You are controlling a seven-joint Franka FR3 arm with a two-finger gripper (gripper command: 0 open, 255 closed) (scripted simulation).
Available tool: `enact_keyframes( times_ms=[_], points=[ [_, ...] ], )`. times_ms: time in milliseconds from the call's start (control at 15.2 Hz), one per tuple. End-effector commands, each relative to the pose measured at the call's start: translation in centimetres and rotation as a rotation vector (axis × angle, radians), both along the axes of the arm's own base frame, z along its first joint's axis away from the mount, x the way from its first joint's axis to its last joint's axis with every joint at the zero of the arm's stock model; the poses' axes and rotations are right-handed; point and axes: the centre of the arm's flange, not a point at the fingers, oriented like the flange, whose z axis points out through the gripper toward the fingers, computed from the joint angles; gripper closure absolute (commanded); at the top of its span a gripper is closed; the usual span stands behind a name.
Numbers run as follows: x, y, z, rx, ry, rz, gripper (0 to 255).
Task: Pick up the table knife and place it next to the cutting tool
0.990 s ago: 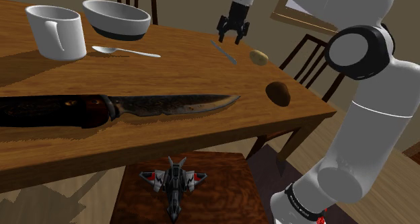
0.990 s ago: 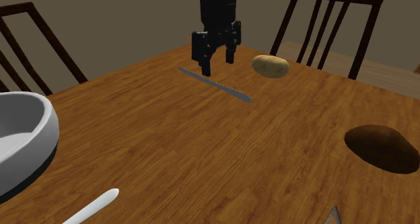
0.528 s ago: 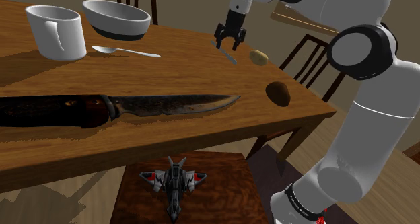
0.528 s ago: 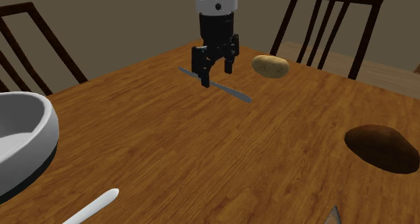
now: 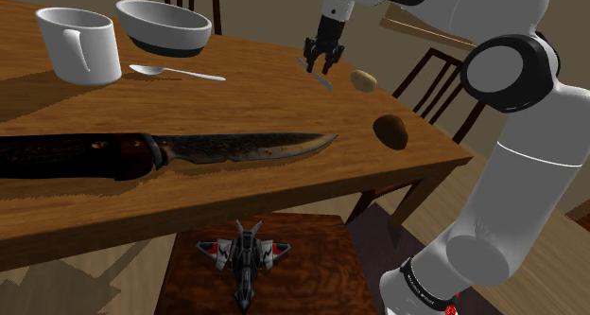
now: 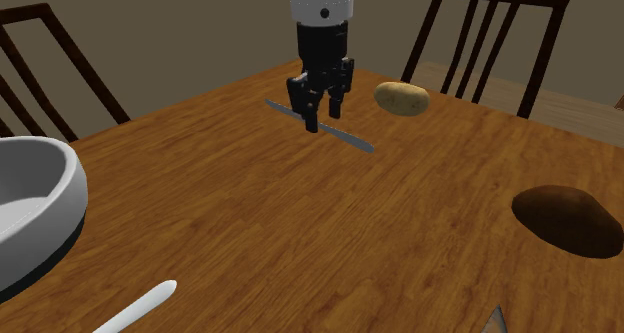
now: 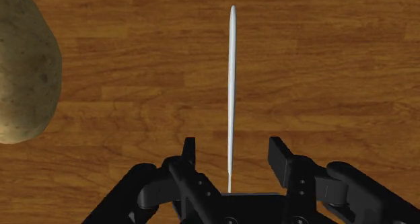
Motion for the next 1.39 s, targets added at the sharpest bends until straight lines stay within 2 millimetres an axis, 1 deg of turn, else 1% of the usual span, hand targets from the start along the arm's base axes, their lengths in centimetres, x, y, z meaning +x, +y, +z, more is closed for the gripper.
enact_keyframes(
  times_ms=[0, 528, 1320],
  points=[
    [0.0, 0.0, 0.0, 0.0, 0.0, 0.0, 255],
    [0.0, 0.0, 0.0, 0.0, 0.0, 0.0, 255],
    [0.0, 0.0, 6.3, 0.0, 0.0, 0.0, 255]
  ],
)
